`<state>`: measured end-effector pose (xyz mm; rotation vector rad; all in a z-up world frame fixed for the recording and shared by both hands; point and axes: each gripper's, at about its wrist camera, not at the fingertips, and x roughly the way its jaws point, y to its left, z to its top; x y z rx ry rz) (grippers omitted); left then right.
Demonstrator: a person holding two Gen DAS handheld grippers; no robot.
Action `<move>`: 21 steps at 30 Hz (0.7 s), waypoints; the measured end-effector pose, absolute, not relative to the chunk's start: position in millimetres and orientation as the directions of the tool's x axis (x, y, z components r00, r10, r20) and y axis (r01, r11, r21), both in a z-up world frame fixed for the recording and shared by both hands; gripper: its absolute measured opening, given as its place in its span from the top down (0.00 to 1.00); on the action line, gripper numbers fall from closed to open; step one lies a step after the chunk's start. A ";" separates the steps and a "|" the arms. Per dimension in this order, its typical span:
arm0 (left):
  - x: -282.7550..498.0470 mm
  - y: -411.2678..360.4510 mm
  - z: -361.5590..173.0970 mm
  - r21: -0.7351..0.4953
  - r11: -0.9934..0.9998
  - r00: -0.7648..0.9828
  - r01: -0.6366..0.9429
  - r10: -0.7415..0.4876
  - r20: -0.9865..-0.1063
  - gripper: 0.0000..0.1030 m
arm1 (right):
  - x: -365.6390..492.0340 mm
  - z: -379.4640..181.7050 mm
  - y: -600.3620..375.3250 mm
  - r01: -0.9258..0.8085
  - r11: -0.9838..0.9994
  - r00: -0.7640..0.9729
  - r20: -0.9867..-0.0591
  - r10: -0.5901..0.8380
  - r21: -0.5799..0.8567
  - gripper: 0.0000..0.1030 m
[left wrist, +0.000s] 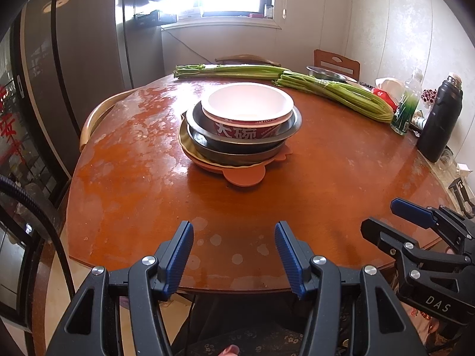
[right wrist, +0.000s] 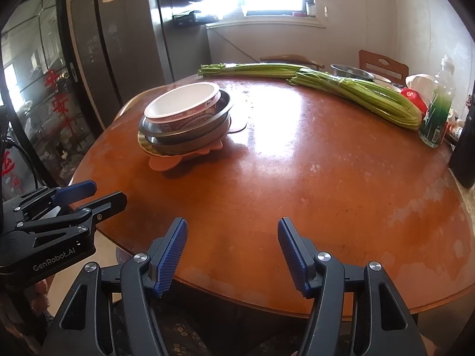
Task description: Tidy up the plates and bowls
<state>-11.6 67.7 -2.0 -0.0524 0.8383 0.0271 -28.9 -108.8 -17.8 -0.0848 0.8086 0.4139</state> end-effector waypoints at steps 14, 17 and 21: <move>-11.1 66.0 -4.6 -0.021 0.998 0.659 -0.053 0.019 -0.752 0.45 | -29.9 -19.2 -112.1 -0.391 0.915 0.615 -0.712 0.339 0.099 0.37; -11.0 66.2 -5.0 -0.020 0.998 0.658 -0.057 0.023 -0.753 0.45 | -29.7 -20.3 -112.7 -0.394 0.914 0.610 -0.714 0.343 0.102 0.37; -10.6 64.2 -5.9 -0.016 0.998 0.656 -0.055 0.024 -0.755 0.45 | -30.2 -20.4 -114.2 -0.393 0.914 0.611 -0.713 0.344 0.103 0.37</move>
